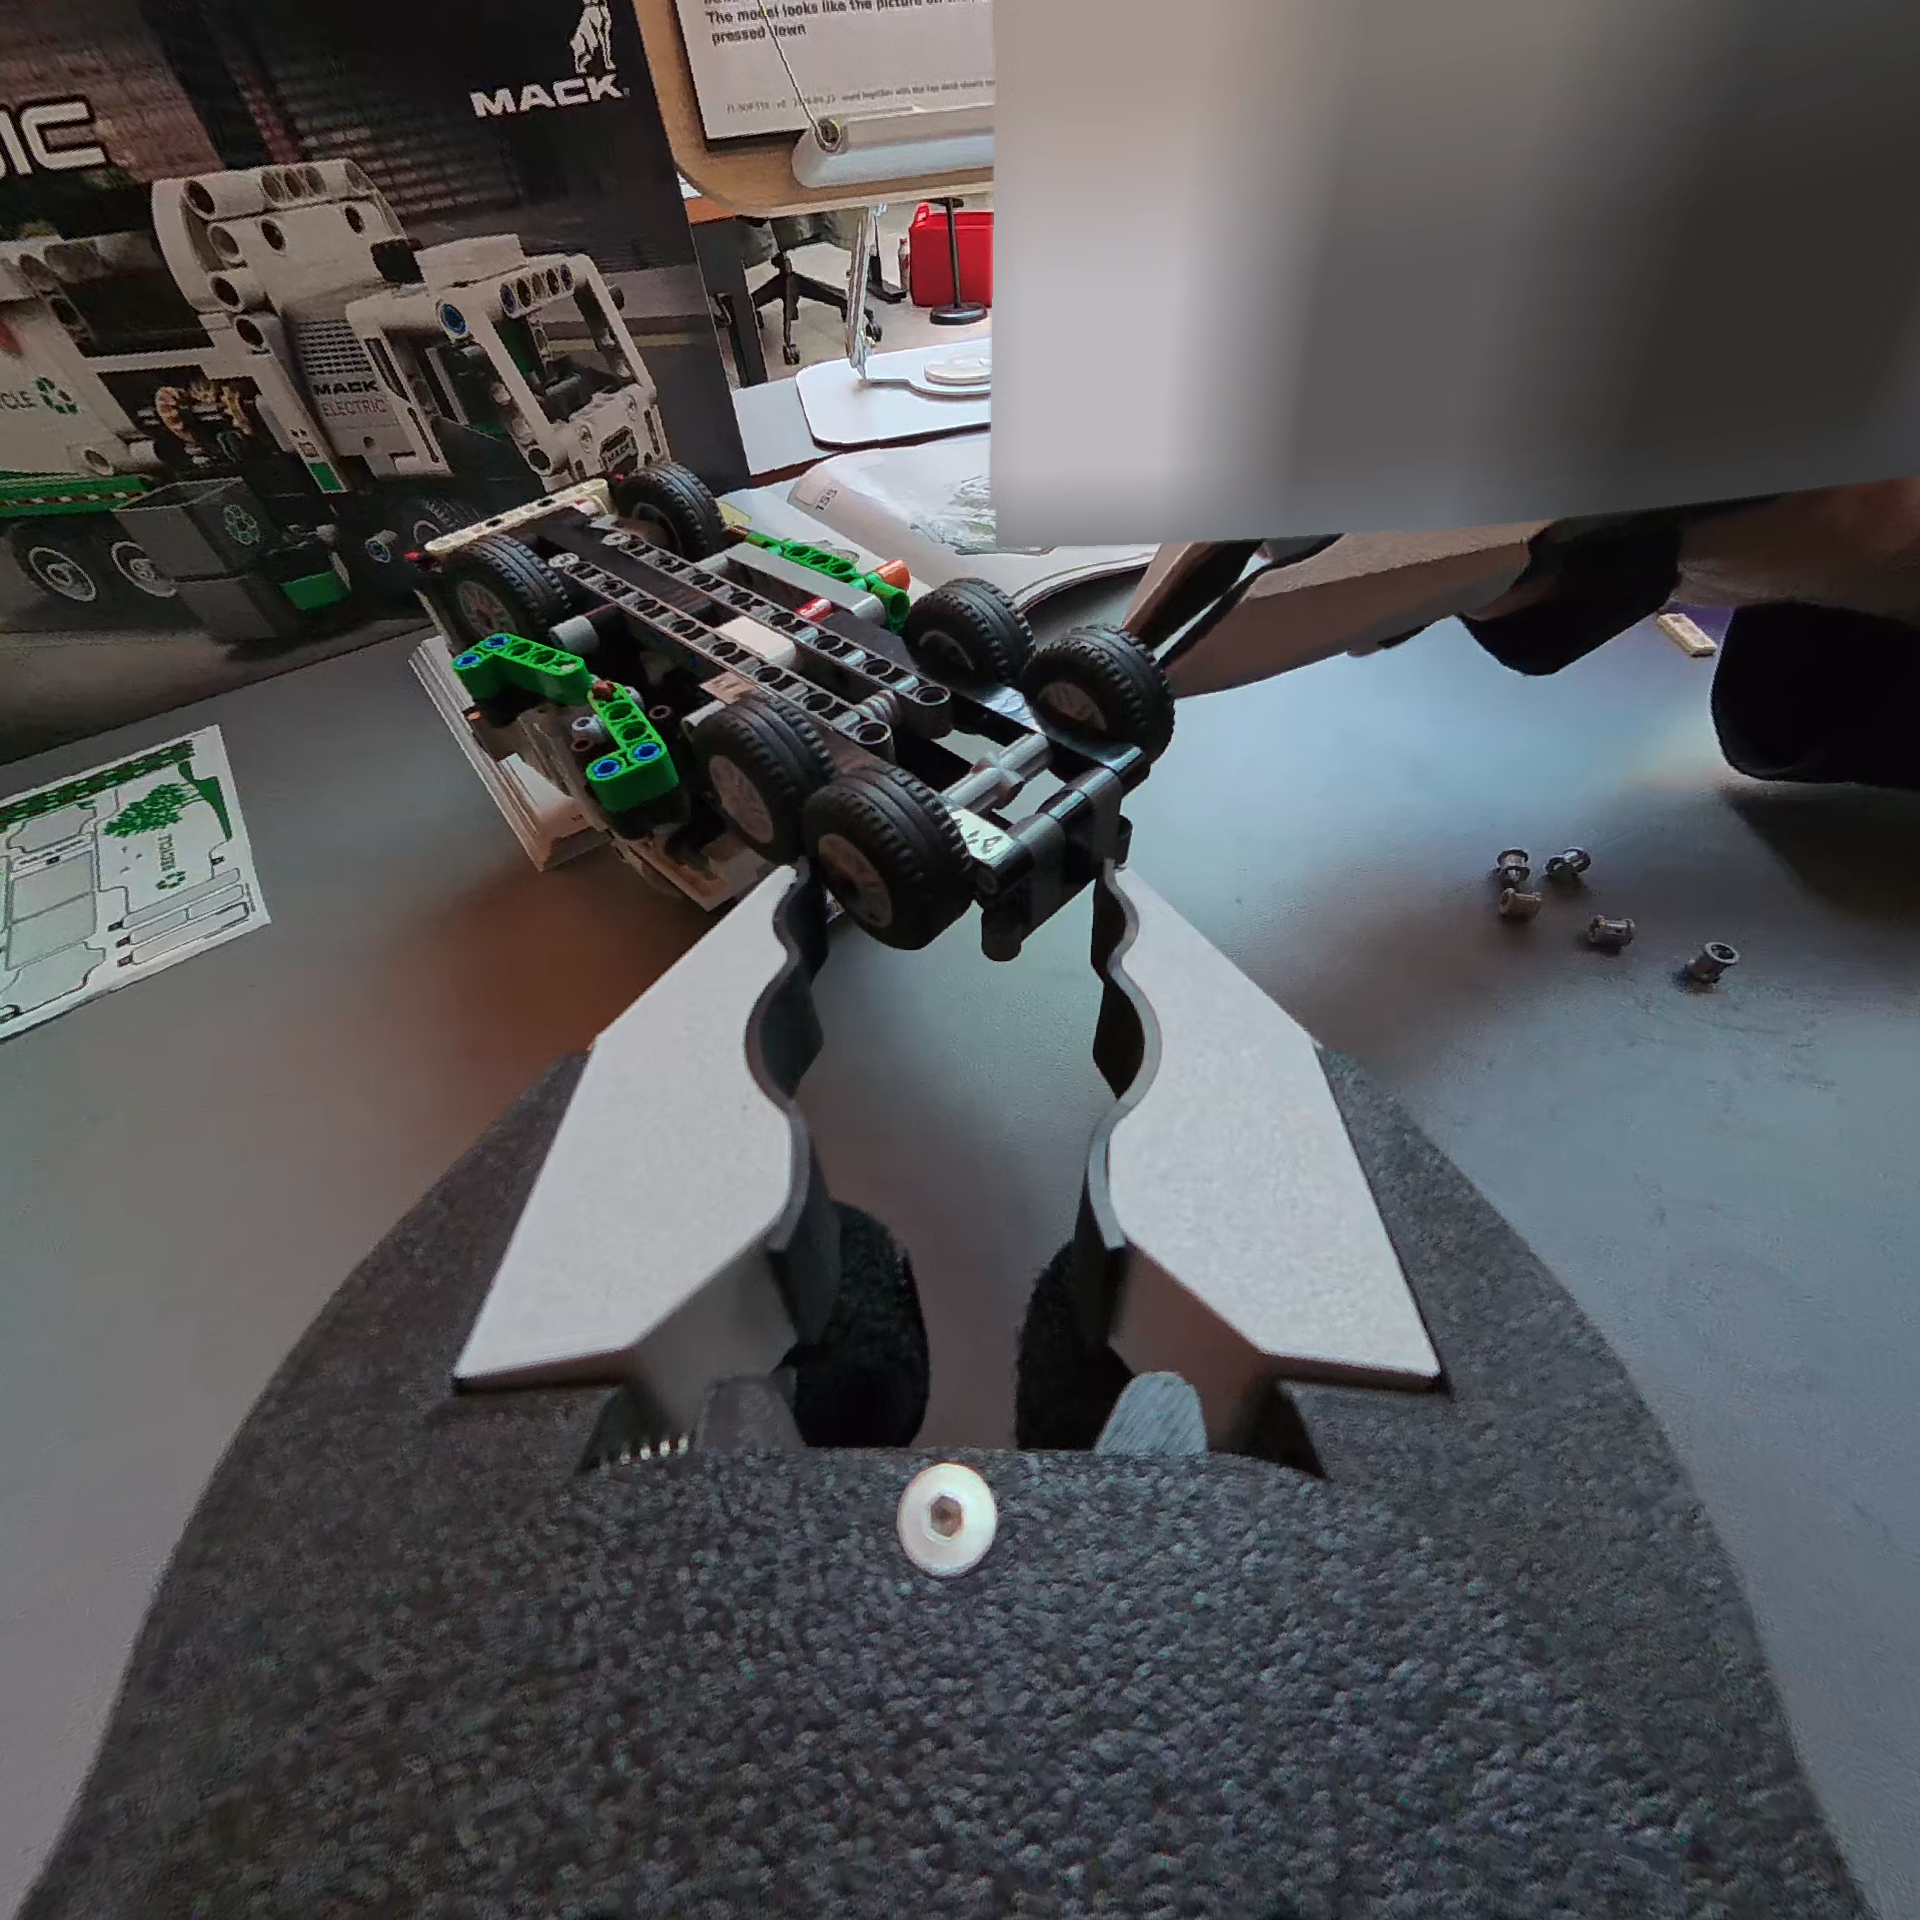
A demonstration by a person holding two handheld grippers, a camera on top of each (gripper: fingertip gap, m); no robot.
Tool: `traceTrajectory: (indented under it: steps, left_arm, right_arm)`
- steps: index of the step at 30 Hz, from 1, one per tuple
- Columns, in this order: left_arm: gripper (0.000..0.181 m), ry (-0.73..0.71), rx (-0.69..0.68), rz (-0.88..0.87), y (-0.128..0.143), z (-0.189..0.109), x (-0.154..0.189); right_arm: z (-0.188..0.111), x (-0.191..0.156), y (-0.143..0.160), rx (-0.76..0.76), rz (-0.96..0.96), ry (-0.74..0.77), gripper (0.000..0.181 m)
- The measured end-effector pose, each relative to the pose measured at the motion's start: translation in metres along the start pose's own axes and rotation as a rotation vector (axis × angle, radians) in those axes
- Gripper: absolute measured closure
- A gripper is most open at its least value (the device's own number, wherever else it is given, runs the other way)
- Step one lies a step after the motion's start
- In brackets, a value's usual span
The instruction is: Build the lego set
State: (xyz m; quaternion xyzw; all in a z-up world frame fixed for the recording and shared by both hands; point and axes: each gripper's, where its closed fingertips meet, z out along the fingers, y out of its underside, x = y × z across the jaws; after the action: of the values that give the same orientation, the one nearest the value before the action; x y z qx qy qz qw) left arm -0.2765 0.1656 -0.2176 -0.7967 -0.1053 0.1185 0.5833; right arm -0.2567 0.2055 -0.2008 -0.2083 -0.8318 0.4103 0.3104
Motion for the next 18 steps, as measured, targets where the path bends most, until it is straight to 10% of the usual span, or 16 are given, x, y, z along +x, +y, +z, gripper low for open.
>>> traceTrajectory:
  steps: [18]
  left_arm:
    - [0.133,0.038,-0.013,-0.027,0.0014,0.0014,0.0015]
  right_arm:
    - [-0.0020,-0.0006,0.0002,0.190,0.065,-0.006,0.177]
